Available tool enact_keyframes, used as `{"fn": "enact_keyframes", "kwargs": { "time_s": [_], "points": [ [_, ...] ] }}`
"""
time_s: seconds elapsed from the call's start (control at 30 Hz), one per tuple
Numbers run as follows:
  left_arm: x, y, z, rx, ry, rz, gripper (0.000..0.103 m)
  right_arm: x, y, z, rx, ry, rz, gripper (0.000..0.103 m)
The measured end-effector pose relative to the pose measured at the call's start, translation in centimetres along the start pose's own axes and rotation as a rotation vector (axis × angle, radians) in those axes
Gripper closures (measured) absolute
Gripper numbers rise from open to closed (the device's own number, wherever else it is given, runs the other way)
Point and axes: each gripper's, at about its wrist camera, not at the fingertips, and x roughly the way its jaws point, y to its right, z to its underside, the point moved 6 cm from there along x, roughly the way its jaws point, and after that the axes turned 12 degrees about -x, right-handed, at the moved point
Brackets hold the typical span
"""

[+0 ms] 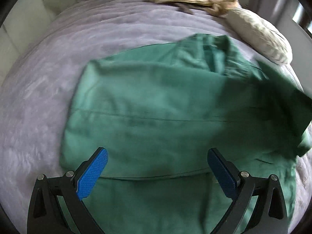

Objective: Fold large clothes

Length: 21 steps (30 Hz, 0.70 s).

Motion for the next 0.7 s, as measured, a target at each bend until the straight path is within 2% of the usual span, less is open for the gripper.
{"fn": "enact_keyframes", "kwargs": {
  "time_s": [0.07, 0.17, 0.2, 0.27, 0.3, 0.33, 0.37, 0.47, 0.53, 0.57, 0.6, 0.63, 0.7],
  "points": [
    [0.9, -1.3, -0.2, -0.007, 0.010, -0.009, 0.001, 3.9, -1.4, 2.0, 0.006, -0.071, -0.005, 0.099],
    [2.5, -2.4, -0.3, -0.004, 0.008, -0.013, 0.001, 8.3, -0.9, 5.6, 0.065, -0.186, 0.057, 0.095],
    [3.1, -2.6, -0.3, -0.005, 0.008, -0.007, 0.001, 8.6, -0.3, 6.6, 0.101, -0.197, 0.058, 0.089],
    [3.7, -2.7, -0.2, -0.011, 0.006, 0.007, 0.001, 8.2, 0.1, 7.2, 0.178, -0.171, -0.007, 0.074],
    [3.9, -2.9, -0.2, -0.018, 0.005, 0.017, 0.001, 7.5, 0.4, 7.4, 0.220, -0.151, -0.035, 0.056],
    [3.9, -3.0, -0.2, -0.026, 0.005, 0.026, 0.001, 6.6, 0.6, 7.6, 0.254, -0.128, -0.042, 0.045],
    [3.8, -3.2, -0.2, -0.037, 0.007, 0.036, 0.001, 5.5, 1.1, 7.5, 0.294, -0.091, -0.033, 0.044],
    [3.1, -3.9, -0.3, -0.056, 0.010, 0.059, 0.001, 3.1, 3.8, 7.4, 0.427, 0.003, 0.028, 0.044],
    [2.6, -4.5, -0.5, -0.055, 0.017, 0.056, 0.001, 2.7, 6.2, 7.6, 0.522, 0.027, 0.047, 0.046],
    [2.2, -5.0, -0.7, -0.055, 0.025, 0.045, 0.001, 2.7, 6.8, 7.3, 0.538, 0.025, 0.073, 0.053],
    [2.0, -5.5, -0.9, -0.058, 0.031, 0.041, 0.001, 2.9, 6.9, 6.7, 0.522, 0.022, 0.107, 0.081],
    [1.7, -6.1, -1.2, -0.065, 0.038, 0.038, 0.001, 3.2, 6.3, 5.9, 0.483, 0.023, 0.126, 0.087],
    [1.3, -7.5, -1.6, -0.082, 0.054, 0.025, 0.001, 3.3, 3.4, 3.5, 0.329, 0.052, 0.169, 0.088]
  ]
}}
